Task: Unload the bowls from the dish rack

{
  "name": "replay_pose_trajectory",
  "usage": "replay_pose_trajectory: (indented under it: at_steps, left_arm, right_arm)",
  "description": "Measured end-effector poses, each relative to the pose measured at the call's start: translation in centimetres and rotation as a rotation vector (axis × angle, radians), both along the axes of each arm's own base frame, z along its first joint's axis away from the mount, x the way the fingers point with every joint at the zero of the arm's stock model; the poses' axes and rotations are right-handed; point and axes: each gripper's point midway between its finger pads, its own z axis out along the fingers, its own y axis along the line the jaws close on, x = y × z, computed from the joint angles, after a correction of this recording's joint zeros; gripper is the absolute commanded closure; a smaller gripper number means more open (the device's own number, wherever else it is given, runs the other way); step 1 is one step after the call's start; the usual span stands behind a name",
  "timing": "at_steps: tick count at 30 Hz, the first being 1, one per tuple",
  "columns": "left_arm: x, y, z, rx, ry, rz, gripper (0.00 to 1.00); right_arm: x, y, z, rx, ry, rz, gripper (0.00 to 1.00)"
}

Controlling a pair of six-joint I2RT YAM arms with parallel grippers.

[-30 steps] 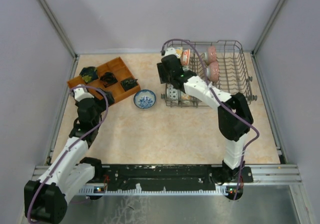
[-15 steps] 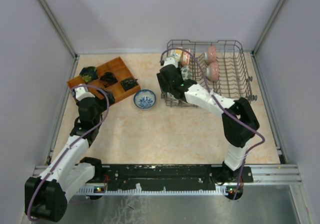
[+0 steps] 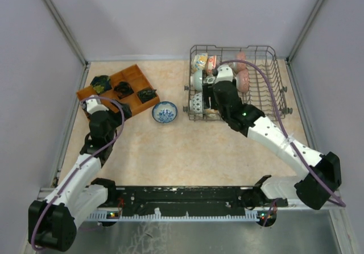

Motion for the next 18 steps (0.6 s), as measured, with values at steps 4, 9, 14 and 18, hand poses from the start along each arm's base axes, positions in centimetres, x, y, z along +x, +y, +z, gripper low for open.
replay_pose_trajectory:
  at_steps: [4,9,14,18]
  left_arm:
    - [-0.1,-0.2,-0.2,-0.007,0.002,-0.01,0.01]
    - [0.0,-0.4,-0.1,-0.013,-0.004,-0.019,0.01]
    - [0.3,-0.9,-0.3,-0.019,-0.003,-0.044,0.01]
    - [0.5,-1.2,-0.6,-0.021,0.006,-0.059,0.01]
  right_arm:
    - [0.0,-3.4,-3.3,-0.023,0.081,-0.086,0.29]
    - [0.2,-9.2,-7.2,-0.049,0.189,-0.242,0.29]
    - [0.8,-11.5,-8.5,-0.029,0.23,-0.302,0.29]
    - [1.7,-13.4,-10.4,-0.019,0.281,-0.36,0.29]
